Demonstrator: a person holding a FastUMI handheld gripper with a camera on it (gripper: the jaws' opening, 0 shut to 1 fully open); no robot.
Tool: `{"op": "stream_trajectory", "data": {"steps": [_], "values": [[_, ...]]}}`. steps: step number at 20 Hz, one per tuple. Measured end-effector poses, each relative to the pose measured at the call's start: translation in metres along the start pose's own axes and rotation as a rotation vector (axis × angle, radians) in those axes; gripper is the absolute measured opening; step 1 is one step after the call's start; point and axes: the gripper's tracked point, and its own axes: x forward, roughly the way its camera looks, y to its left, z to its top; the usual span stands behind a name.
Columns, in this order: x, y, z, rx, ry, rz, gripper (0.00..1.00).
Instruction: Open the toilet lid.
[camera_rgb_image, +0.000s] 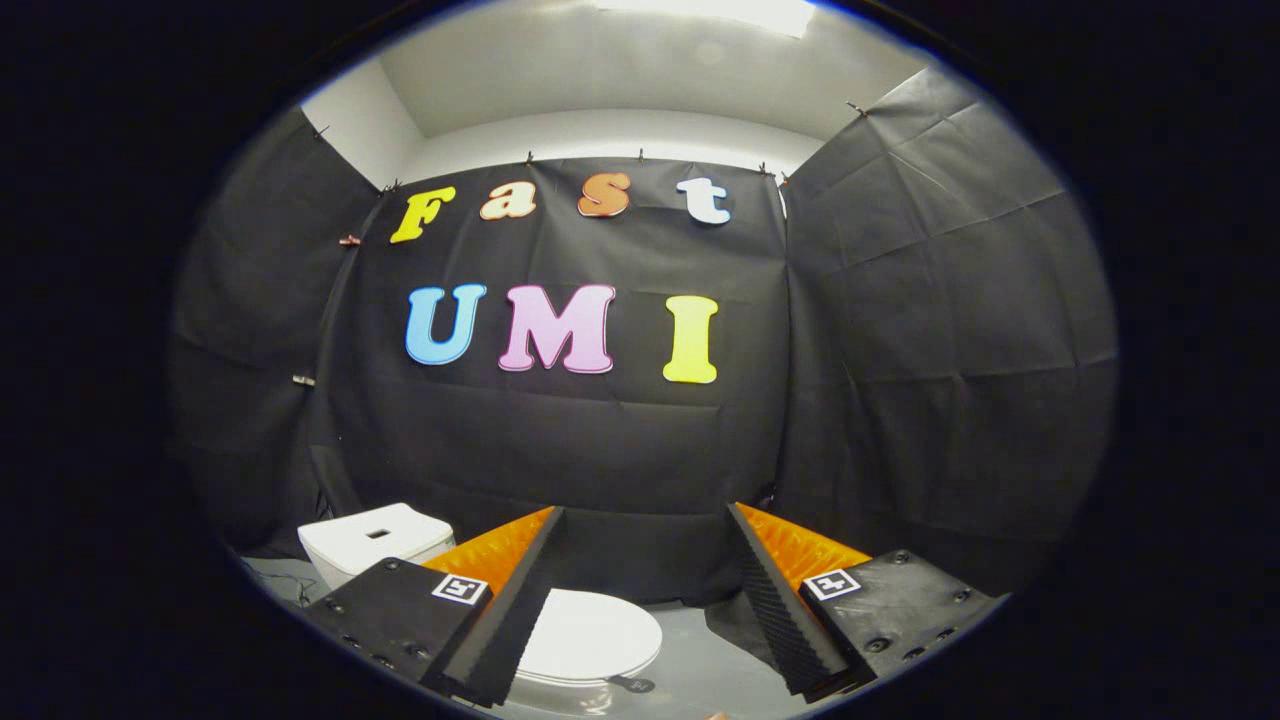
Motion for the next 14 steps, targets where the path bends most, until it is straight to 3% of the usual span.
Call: {"op": "stream_trajectory", "data": {"steps": [8,14], "values": [[0.009,-0.005,-0.116,0.066,0.139,0.039,0.97],[0.002,-0.01,-0.205,0.228,0.327,0.088,0.99]]}}
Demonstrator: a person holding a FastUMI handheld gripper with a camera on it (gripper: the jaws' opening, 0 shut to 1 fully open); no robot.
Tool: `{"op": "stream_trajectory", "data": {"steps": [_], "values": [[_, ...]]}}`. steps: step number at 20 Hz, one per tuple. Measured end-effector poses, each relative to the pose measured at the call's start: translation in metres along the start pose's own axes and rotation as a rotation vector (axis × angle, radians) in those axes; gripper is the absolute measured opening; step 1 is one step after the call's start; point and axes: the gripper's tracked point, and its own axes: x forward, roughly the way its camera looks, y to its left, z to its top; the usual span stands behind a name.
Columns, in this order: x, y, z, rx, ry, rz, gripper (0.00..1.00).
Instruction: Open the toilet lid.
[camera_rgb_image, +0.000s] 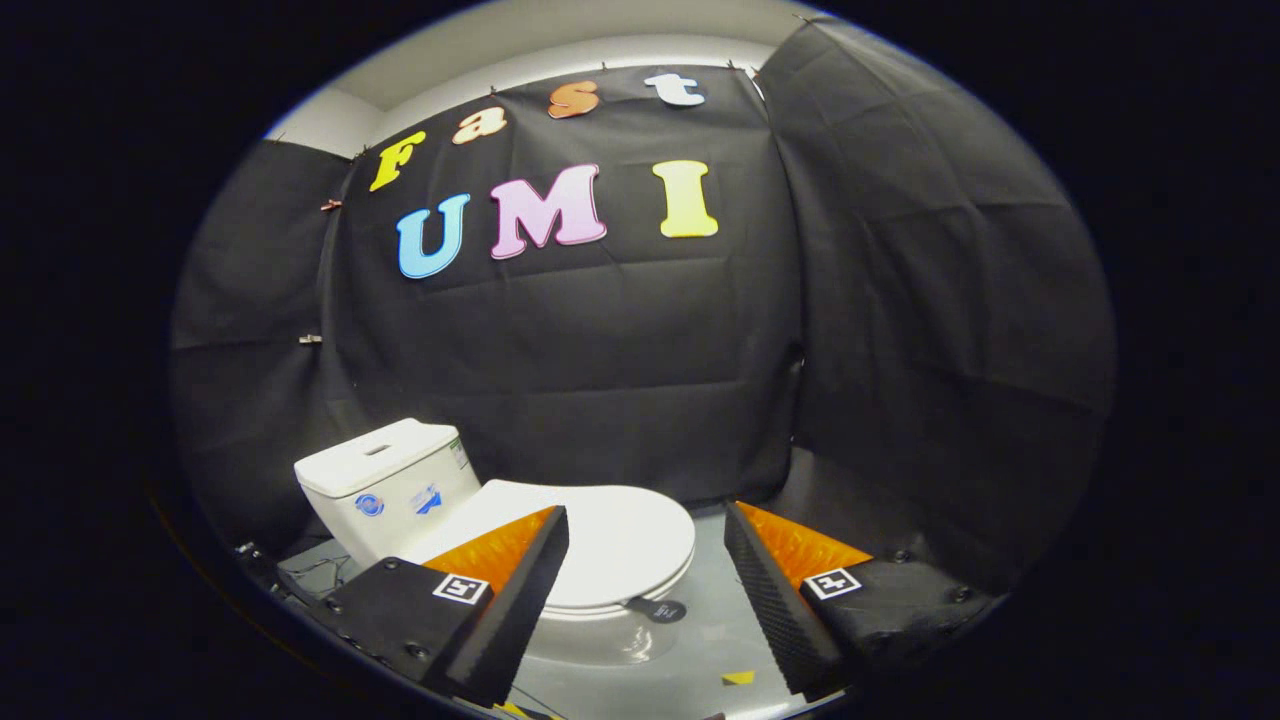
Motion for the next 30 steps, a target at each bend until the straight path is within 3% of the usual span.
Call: {"op": "stream_trajectory", "data": {"steps": [7,13,20,26,29,30], "values": [[0.033,-0.025,-0.079,0.225,0.182,0.009,0.99],[0.067,-0.047,-0.129,0.503,0.305,-0.001,0.99],[0.101,-0.068,-0.173,0.829,0.395,-0.021,0.98],[0.126,-0.066,-0.199,1.026,0.432,-0.031,0.94],[0.137,-0.063,-0.198,1.125,0.426,-0.007,0.78],[0.136,-0.057,-0.209,1.132,0.452,-0.027,0.61]]}}
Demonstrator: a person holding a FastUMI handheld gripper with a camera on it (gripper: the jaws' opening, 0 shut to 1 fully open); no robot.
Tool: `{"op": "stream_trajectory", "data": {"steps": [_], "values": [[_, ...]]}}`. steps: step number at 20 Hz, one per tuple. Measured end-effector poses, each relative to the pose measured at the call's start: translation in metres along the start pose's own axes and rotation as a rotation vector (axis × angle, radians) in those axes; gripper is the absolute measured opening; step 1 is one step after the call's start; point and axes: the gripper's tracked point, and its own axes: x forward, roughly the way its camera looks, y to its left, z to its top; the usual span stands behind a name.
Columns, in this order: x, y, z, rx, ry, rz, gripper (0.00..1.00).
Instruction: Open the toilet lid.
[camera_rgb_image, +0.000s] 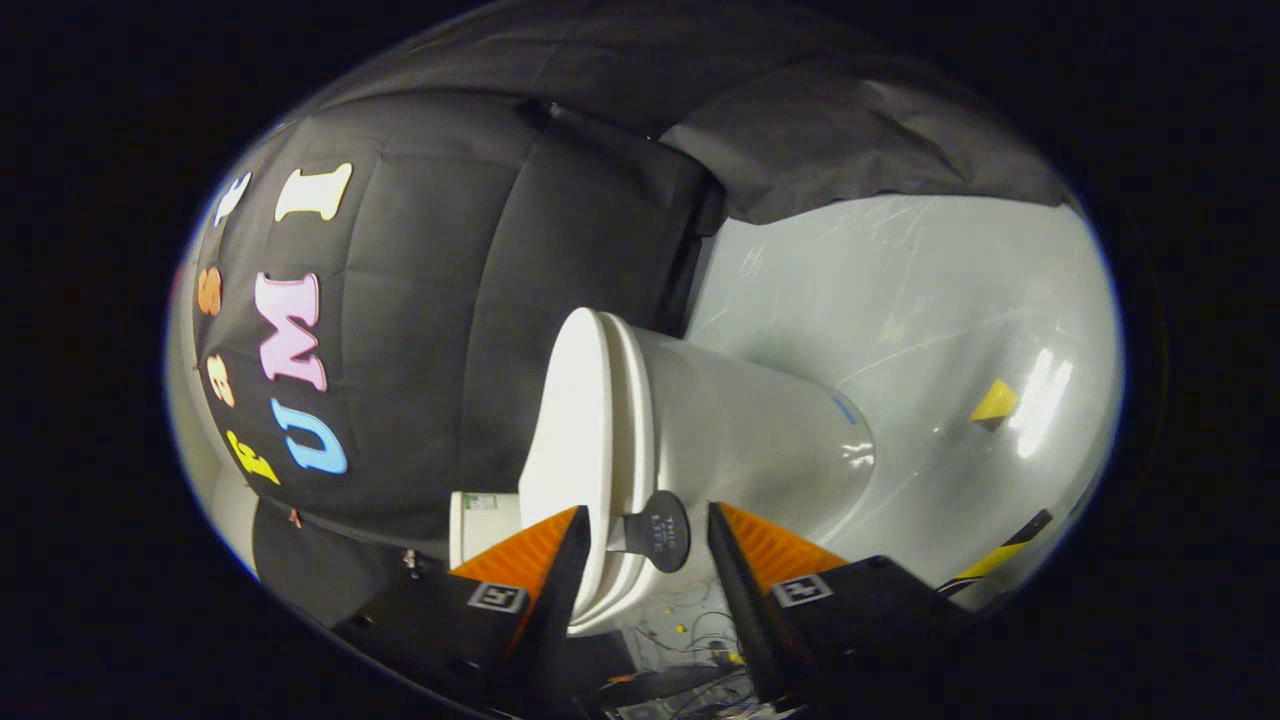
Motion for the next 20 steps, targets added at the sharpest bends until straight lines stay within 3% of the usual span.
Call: {"op": "stream_trajectory", "data": {"steps": [3,13,20], "values": [[-0.002,-0.005,0.009,0.041,0.018,0.006,0.11],[-0.026,0.056,0.006,-0.13,-0.008,-0.046,0.05],[-0.047,0.124,-0.003,-0.194,-0.031,-0.011,0.05]]}}
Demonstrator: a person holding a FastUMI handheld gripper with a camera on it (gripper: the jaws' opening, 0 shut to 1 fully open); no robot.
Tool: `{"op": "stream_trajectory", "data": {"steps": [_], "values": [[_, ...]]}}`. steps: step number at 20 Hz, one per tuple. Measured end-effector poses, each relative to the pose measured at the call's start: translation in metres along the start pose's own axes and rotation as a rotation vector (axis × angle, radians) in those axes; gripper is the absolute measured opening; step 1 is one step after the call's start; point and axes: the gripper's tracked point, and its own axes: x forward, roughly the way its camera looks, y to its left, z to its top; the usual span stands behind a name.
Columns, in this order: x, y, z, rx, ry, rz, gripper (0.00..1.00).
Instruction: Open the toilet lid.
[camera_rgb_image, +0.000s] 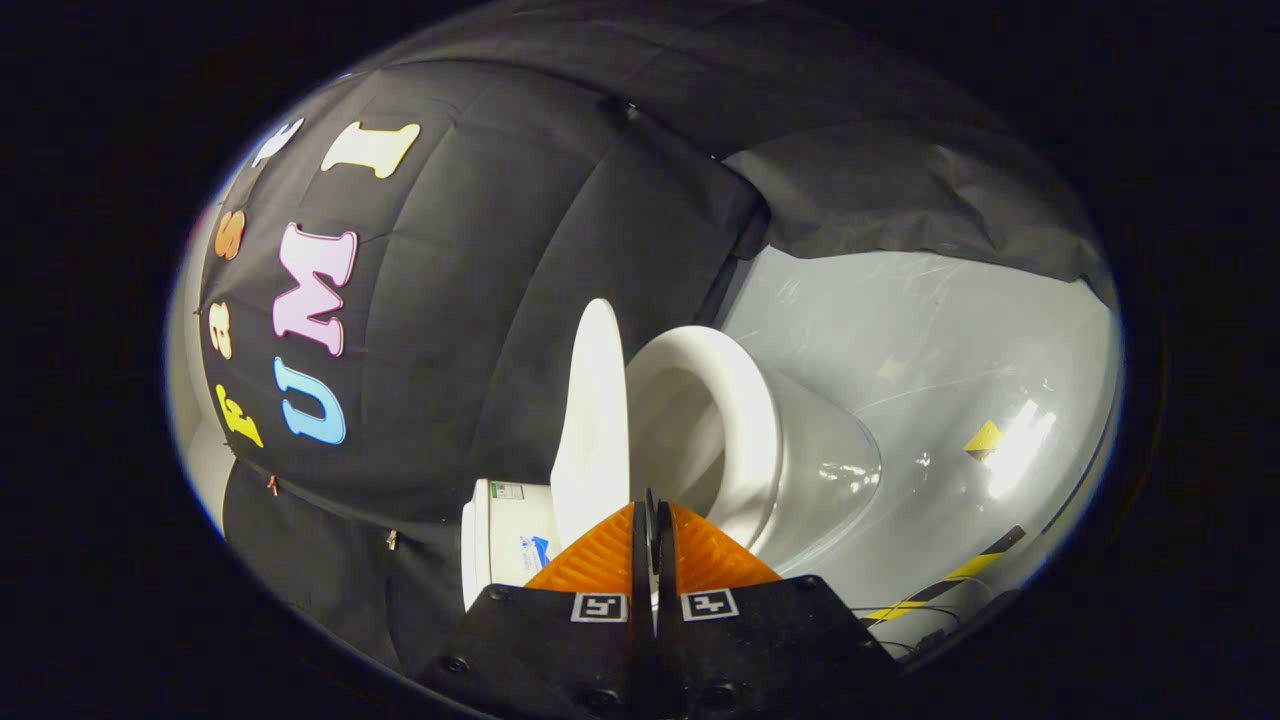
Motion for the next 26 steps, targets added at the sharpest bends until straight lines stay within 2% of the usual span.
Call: {"op": "stream_trajectory", "data": {"steps": [8,13,19,26], "values": [[-0.026,0.099,-0.022,-0.235,-0.04,0.013,0.05],[-0.032,0.156,-0.046,-0.413,-0.085,-0.055,0.08],[-0.037,0.202,-0.07,-0.515,-0.138,-0.113,0.08],[-0.035,0.251,-0.105,-0.701,-0.195,-0.185,0.09]]}}
